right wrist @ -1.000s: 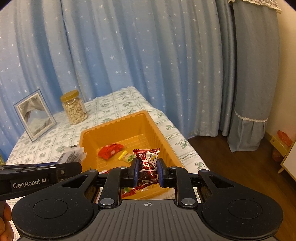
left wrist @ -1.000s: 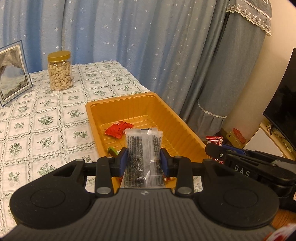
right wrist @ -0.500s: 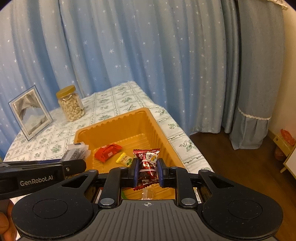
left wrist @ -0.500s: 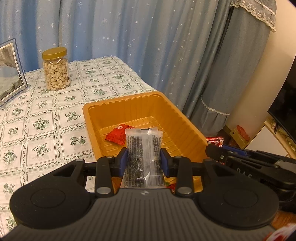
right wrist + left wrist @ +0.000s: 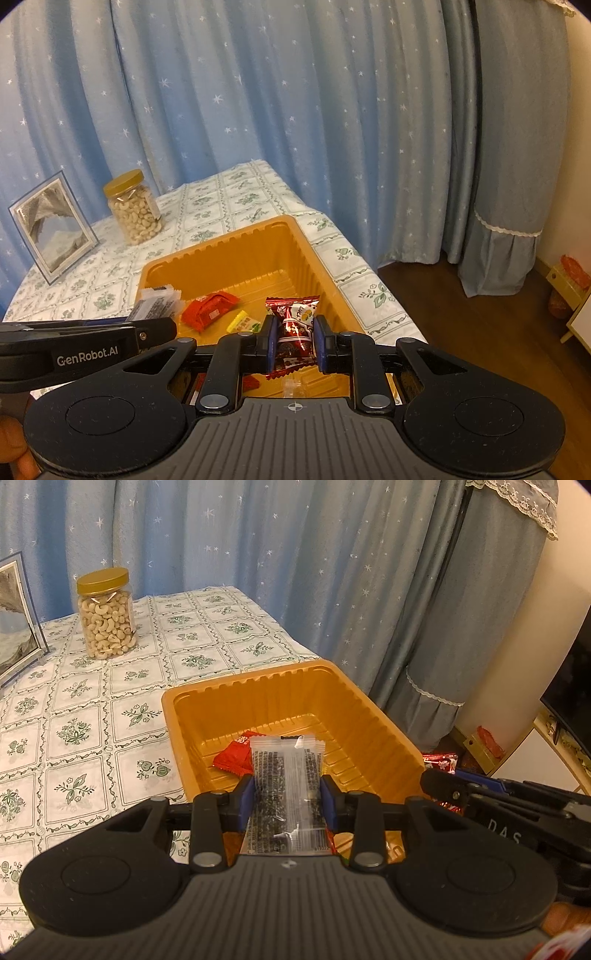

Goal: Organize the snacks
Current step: 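Open both tools to drop the packet and candy into the tray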

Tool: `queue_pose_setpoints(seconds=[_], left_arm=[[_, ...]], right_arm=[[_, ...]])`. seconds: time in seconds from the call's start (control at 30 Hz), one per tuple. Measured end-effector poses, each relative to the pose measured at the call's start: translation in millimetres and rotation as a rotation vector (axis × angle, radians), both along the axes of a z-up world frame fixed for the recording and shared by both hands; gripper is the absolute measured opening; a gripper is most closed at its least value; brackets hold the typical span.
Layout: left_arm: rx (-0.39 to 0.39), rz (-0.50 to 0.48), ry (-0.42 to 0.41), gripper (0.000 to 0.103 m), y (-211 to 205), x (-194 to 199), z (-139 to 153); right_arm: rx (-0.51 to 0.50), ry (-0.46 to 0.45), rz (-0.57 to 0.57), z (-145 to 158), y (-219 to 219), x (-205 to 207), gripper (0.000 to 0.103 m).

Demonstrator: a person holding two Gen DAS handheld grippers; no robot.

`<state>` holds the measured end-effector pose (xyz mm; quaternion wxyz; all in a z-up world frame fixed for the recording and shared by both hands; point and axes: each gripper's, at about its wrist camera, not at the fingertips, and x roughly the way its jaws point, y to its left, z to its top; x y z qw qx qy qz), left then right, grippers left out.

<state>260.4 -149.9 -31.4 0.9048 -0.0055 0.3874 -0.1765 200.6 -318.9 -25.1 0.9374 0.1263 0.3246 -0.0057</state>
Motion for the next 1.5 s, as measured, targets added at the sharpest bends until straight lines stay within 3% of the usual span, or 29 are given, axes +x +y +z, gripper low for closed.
queue_pose_setpoints(seconds=[0.17, 0.27, 0.87, 1.07, 1.13, 1.17, 1.2, 1.5], left_arm=[[0.003, -0.007, -0.002, 0.035, -1, 5, -2], [-0.004, 0.002, -0.022, 0.06, 2, 5, 0], [0.015, 0.115, -0.031, 0.061, 53, -20, 2], [0.014, 0.128, -0.028, 0.07, 58, -24, 0], [0.024, 0.131, -0.036, 0.074, 60, -26, 1], [0.033, 0.134, -0.041, 0.077, 60, -28, 1], [0.041, 0.136, -0.046, 0.081, 60, -29, 1], [0.016, 0.174, -0.029, 0.102, 77, -49, 8]], right_arm=[[0.0, 0.005, -0.001, -1, -1, 1, 0.021], [0.002, 0.007, -0.002, -1, -1, 2, 0.021], [0.024, 0.004, 0.047, 2, 13, 8, 0.021], [0.065, 0.011, 0.119, 2, 21, 19, 0.022], [0.082, 0.002, 0.111, 3, 20, 21, 0.039], [0.089, -0.006, 0.101, 4, 19, 21, 0.065], [0.098, -0.02, 0.094, 6, 17, 19, 0.07], [0.079, 0.002, 0.023, 10, 2, -8, 0.07]])
